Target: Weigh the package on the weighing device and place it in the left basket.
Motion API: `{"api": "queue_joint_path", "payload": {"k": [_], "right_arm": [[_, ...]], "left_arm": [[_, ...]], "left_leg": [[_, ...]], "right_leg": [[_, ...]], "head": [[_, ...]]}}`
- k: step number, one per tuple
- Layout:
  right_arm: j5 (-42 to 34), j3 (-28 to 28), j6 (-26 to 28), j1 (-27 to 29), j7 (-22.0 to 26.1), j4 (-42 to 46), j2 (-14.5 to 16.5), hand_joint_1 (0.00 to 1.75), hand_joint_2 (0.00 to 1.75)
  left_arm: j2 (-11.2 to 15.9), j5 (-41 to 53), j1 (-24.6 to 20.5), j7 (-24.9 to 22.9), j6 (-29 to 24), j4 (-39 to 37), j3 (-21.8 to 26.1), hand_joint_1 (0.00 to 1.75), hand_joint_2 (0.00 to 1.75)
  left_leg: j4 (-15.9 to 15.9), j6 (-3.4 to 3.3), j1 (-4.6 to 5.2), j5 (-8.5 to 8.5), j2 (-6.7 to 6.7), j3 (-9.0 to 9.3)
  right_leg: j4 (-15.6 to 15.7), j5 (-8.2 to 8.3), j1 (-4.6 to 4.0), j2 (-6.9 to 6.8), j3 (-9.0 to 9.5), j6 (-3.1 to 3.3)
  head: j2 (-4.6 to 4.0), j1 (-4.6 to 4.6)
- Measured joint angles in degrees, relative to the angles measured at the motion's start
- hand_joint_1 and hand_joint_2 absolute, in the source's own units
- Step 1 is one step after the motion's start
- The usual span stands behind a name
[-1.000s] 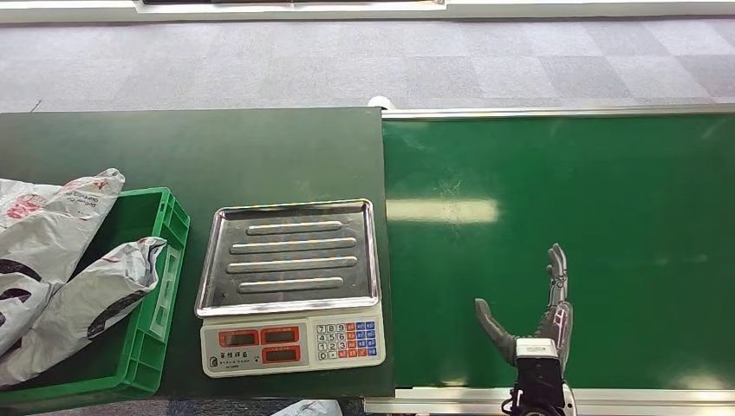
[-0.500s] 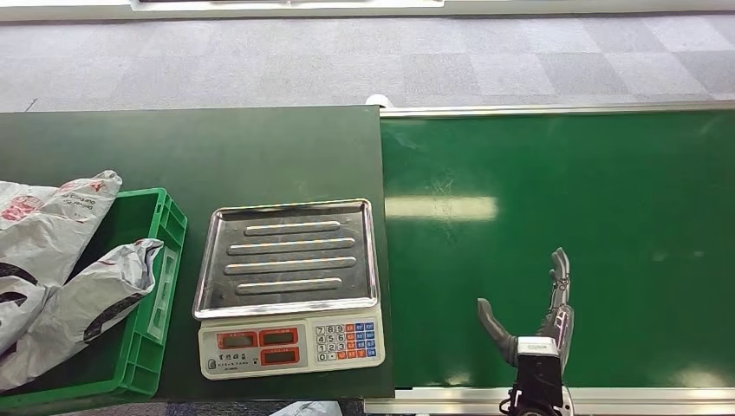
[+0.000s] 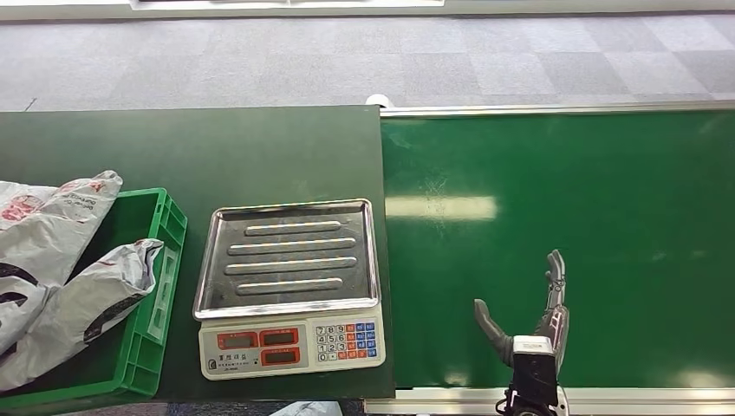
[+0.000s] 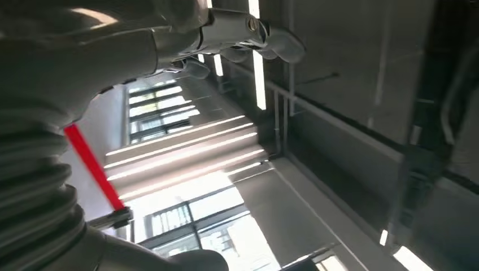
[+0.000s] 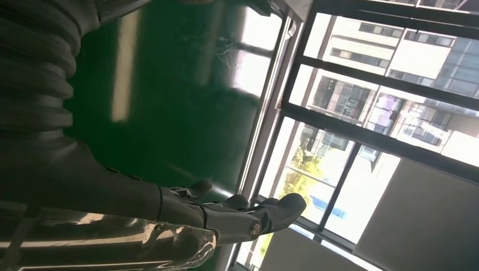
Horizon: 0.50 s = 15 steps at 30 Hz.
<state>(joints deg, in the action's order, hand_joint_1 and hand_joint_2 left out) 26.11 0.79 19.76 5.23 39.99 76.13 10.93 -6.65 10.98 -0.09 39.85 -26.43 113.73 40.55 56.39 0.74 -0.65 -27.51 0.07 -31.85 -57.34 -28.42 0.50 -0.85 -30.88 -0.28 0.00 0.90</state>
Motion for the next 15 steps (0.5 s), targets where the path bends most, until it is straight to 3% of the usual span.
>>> {"api": "queue_joint_path", "payload": {"k": [2, 6, 9, 15], "right_arm": [[-0.1, 0.0, 0.1, 0.1, 0.0, 0.0, 0.0, 0.0, 1.75], [-0.5, 0.3, -0.6, 0.8, 0.0, 0.5, -0.1, 0.0, 1.75], [-0.5, 0.7, -1.7, 1.5, 0.0, 1.1, -0.1, 0.0, 1.75], [-0.2, 0.9, -1.9, 2.7, 0.0, 1.3, -0.1, 0.0, 1.75]], "left_arm": [[2.0, 3.1, 3.2, 0.0, -4.2, 1.7, -10.5, 0.0, 1.75], [4.4, 3.6, 8.8, 0.0, 0.3, 2.3, -25.5, 0.0, 1.75], [4.5, 2.1, 12.7, 0.0, 6.7, 2.4, -30.7, 0.0, 1.75], [1.9, 0.7, 18.6, 0.0, 14.9, 1.0, -34.3, 0.0, 1.75]], "left_leg": [[0.0, -0.01, 0.01, -0.01, -0.03, -0.01], [0.0, 0.0, 0.0, -0.04, 0.22, 0.01], [0.0, 0.0, 0.0, -0.07, 0.25, 0.0], [0.0, -0.04, 0.0, -0.12, 0.27, -0.04]], "right_leg": [[0.0, 0.01, 0.01, -0.01, 0.06, -0.01], [0.0, 0.04, -0.01, 0.28, 0.09, 0.0], [0.0, 0.03, -0.01, 0.32, 0.05, -0.01], [0.0, 0.01, -0.01, 0.33, -0.03, -0.03]], "head": [[0.0, 0.01], [0.0, 0.02], [0.0, 0.02], [0.0, 0.0]]}}
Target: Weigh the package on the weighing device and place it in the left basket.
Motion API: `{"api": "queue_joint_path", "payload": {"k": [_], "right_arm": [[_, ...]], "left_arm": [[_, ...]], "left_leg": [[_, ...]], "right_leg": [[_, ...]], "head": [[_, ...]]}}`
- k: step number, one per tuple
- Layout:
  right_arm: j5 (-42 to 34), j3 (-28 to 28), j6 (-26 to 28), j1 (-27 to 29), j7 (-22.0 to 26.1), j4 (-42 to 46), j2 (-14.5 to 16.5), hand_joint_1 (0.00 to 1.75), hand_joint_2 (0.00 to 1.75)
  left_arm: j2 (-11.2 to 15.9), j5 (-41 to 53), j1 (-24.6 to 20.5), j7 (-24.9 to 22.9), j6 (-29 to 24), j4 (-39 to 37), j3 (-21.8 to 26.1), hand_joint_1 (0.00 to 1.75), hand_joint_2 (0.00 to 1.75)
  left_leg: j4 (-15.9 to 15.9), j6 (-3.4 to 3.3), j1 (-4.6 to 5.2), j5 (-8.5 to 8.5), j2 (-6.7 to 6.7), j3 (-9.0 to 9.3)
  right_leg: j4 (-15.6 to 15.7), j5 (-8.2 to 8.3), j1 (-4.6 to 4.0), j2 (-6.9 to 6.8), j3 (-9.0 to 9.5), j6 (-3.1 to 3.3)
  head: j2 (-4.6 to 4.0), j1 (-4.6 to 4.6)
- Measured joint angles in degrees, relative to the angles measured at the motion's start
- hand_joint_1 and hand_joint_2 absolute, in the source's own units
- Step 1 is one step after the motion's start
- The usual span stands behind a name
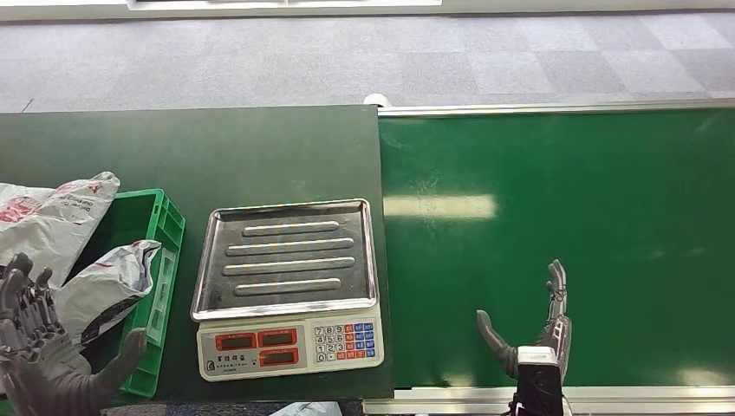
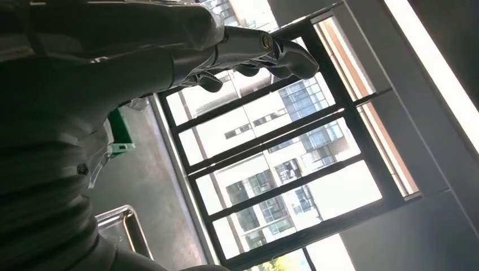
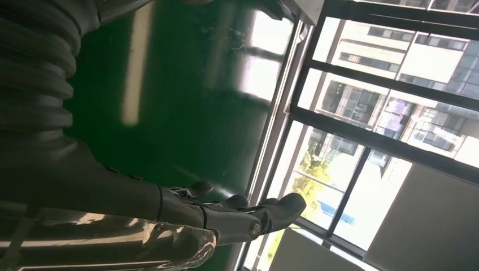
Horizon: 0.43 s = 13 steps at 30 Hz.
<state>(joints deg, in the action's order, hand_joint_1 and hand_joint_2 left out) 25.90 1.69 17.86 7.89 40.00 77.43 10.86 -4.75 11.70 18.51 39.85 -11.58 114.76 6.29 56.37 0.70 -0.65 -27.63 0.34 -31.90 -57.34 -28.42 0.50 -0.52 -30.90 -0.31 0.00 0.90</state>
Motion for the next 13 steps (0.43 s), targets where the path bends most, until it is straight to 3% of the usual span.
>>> {"api": "queue_joint_path", "payload": {"k": [4, 13], "right_arm": [[0.1, 0.0, -0.1, 0.7, 0.0, 0.7, 0.3, 0.0, 1.75], [-4.4, -1.6, 1.3, 1.3, 0.0, 2.9, -0.6, 0.0, 1.75]], "left_arm": [[-1.8, -2.0, 0.6, 0.0, 2.1, -3.0, -1.1, 0.0, 1.75], [-4.7, -5.2, 0.1, 0.0, -0.7, -6.8, -4.4, 0.0, 1.75]], "left_leg": [[0.0, -0.01, 0.0, -0.01, -0.01, 0.03], [0.0, -0.02, 0.0, 0.0, -0.02, 0.05]], "right_leg": [[0.0, 0.0, 0.0, -0.01, 0.0, 0.0], [0.0, 0.01, 0.01, -0.01, 0.06, 0.0]], "head": [[0.0, 0.01], [0.0, 0.01]]}}
